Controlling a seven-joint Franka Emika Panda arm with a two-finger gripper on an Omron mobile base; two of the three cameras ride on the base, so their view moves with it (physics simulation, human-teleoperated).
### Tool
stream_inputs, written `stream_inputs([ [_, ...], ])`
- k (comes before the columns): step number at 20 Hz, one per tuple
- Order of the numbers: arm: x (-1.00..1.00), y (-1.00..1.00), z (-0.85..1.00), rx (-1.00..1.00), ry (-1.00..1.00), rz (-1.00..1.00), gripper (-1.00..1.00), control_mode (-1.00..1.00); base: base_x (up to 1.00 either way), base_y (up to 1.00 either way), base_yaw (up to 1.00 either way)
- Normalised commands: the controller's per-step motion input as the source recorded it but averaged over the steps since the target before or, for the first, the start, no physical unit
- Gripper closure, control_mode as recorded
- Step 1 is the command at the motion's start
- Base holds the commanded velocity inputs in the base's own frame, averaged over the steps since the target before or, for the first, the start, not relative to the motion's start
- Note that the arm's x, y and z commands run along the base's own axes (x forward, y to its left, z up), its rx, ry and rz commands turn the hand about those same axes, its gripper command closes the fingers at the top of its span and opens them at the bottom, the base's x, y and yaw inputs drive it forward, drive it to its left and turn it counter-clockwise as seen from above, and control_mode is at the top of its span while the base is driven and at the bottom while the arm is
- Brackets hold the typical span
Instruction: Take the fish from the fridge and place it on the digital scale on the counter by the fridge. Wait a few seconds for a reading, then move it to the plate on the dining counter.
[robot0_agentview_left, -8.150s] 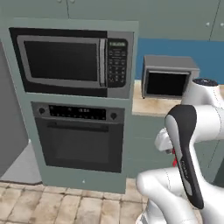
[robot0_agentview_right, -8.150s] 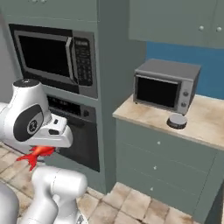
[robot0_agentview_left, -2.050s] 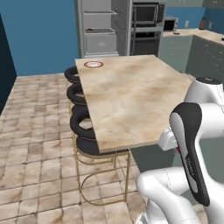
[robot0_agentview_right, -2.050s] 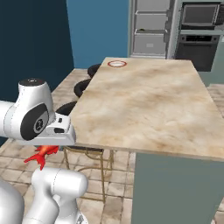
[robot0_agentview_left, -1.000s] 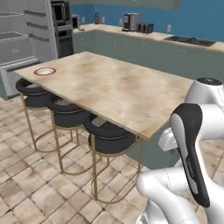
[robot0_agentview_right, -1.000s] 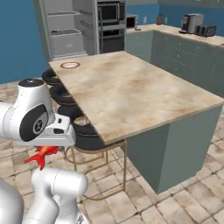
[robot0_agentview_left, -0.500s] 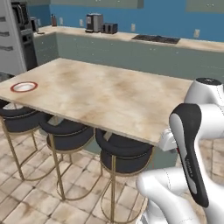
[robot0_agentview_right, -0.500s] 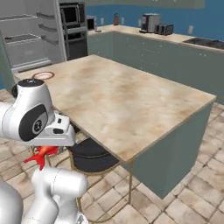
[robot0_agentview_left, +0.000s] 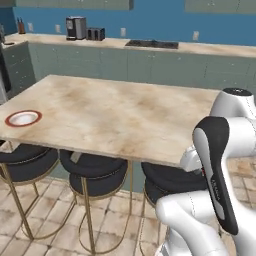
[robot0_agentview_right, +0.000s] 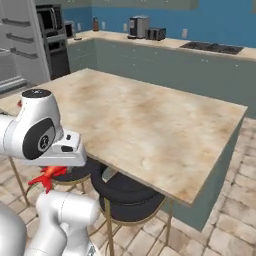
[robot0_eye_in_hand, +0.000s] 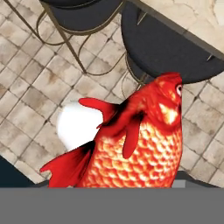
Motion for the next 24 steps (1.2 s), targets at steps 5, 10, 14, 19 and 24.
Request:
stream_inputs([
  [5, 0.0, 0.0, 0.0, 0.0, 0.0, 0.0, 1.0, 1.0, 0.0, 1.0, -0.41],
  [10, 0.0, 0.0, 0.0, 0.0, 0.0, 0.0, 1.0, 1.0, 0.01, 1.0, -0.4],
  [14, 0.0, 0.0, 0.0, 0.0, 0.0, 0.0, 1.0, 1.0, 0.03, 1.0, -0.39],
  [19, 0.0, 0.0, 0.0, 0.0, 0.0, 0.0, 1.0, 1.0, 0.0, 1.0, -0.36],
  [24, 0.0, 0.0, 0.0, 0.0, 0.0, 0.0, 1.0, 1.0, 0.1, 1.0, -0.24],
])
